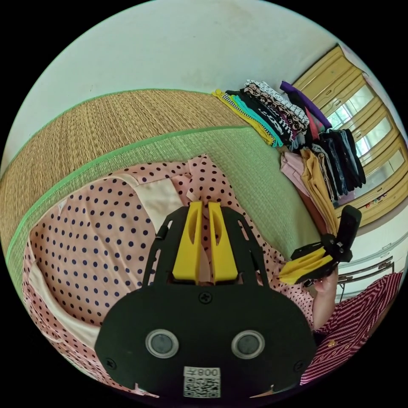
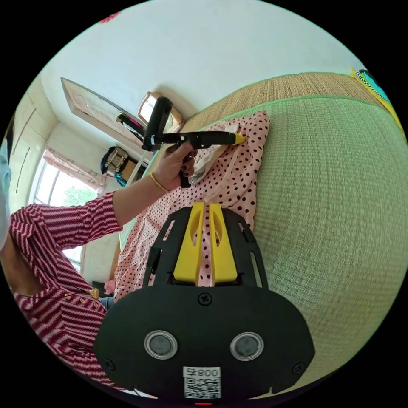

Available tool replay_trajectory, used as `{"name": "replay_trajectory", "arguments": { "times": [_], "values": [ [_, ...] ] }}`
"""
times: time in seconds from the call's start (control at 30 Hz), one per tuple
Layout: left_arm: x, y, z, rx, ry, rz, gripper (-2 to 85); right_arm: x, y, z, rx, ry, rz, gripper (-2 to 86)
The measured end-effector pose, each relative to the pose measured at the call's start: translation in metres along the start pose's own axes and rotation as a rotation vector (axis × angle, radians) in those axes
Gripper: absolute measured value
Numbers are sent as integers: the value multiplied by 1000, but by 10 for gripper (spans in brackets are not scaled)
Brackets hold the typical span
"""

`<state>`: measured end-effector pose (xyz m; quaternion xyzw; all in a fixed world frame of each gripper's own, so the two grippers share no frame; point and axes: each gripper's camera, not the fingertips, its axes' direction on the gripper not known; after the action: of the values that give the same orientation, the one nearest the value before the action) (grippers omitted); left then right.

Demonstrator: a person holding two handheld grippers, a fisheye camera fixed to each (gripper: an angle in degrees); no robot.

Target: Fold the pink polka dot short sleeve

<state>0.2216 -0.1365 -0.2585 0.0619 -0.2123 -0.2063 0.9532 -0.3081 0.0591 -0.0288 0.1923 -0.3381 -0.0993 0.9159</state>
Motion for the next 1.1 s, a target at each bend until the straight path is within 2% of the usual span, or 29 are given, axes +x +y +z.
{"name": "replay_trajectory", "arguments": {
  "times": [0.13, 0.23, 0.4, 0.5, 0.57, 0.73, 0.97, 1.1],
  "values": [
    [-13, 9, 11, 31, 18, 18, 29, 16, -11, -1, -22, 40, 30, 4],
    [-30, 13, 33, -21, 18, 11, 29, 31, -19, 4, -64, 31, 60, 2],
    [-60, 31, 44, 66, 81, -12, 32, 49, -30, -12, -42, -6, 81, 1],
    [-77, 57, 44, 113, 137, -45, 37, 74, -33, -23, -10, -126, 125, 1],
    [-88, 82, 40, 143, 161, -79, 41, 99, -33, -36, 43, -282, 164, 1],
    [-132, 176, 10, 252, 106, -278, 60, 109, -39, -61, 123, -379, 167, 1],
    [-199, 336, -24, 434, -104, -728, 85, 119, -57, -94, 230, -546, 257, 2],
    [-239, 378, -1, 467, -73, -846, 103, 91, -78, -115, 251, -482, 259, 4]
  ]
}}
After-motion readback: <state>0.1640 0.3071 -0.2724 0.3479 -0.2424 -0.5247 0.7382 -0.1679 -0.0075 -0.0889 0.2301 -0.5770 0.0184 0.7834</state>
